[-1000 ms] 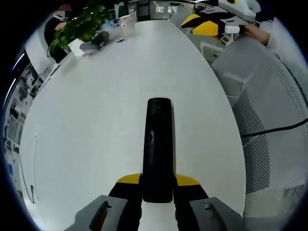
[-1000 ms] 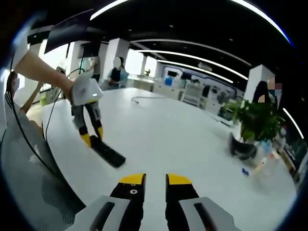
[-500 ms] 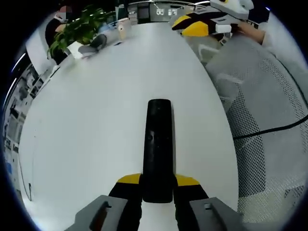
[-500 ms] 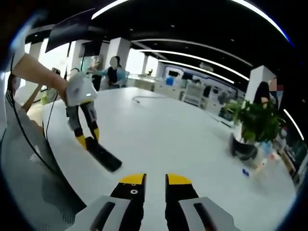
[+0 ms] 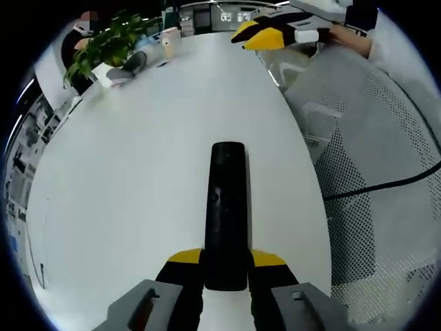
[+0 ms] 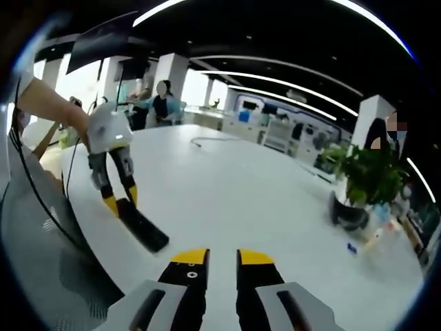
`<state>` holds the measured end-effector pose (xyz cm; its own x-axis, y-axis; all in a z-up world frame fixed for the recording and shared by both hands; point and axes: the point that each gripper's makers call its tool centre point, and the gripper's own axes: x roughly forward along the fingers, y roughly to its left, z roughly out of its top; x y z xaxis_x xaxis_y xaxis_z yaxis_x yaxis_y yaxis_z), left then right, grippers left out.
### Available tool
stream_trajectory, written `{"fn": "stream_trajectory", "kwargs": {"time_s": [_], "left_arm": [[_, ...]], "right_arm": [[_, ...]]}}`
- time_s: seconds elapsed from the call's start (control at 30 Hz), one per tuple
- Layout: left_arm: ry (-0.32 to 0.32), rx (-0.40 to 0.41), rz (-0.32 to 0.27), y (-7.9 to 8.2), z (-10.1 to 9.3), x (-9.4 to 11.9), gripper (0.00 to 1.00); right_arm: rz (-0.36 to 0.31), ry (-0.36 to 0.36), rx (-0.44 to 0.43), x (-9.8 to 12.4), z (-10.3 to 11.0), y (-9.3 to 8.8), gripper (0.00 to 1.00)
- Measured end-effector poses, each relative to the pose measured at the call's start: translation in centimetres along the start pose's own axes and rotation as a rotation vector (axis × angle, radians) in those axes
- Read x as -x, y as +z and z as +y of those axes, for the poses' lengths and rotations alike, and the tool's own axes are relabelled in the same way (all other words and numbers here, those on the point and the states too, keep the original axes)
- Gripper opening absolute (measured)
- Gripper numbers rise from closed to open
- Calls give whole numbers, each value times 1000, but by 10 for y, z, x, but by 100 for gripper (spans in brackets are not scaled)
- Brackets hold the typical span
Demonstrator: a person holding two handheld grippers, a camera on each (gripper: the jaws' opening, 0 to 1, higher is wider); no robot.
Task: Press the specified remote control buttons in sequence, fully releasing each button before pressing the next.
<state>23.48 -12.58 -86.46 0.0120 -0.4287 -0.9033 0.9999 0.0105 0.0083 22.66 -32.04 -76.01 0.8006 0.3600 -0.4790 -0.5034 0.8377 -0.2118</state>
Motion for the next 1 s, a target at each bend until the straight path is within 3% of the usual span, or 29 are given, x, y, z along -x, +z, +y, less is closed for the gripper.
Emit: {"fn": "stream_trajectory", "kwargs": {"time_s": [1.0], "left_arm": [[13,25,-22,2,-24,0,23]], "right_arm": [[45,33,34,-3,8,-7,11]]}}
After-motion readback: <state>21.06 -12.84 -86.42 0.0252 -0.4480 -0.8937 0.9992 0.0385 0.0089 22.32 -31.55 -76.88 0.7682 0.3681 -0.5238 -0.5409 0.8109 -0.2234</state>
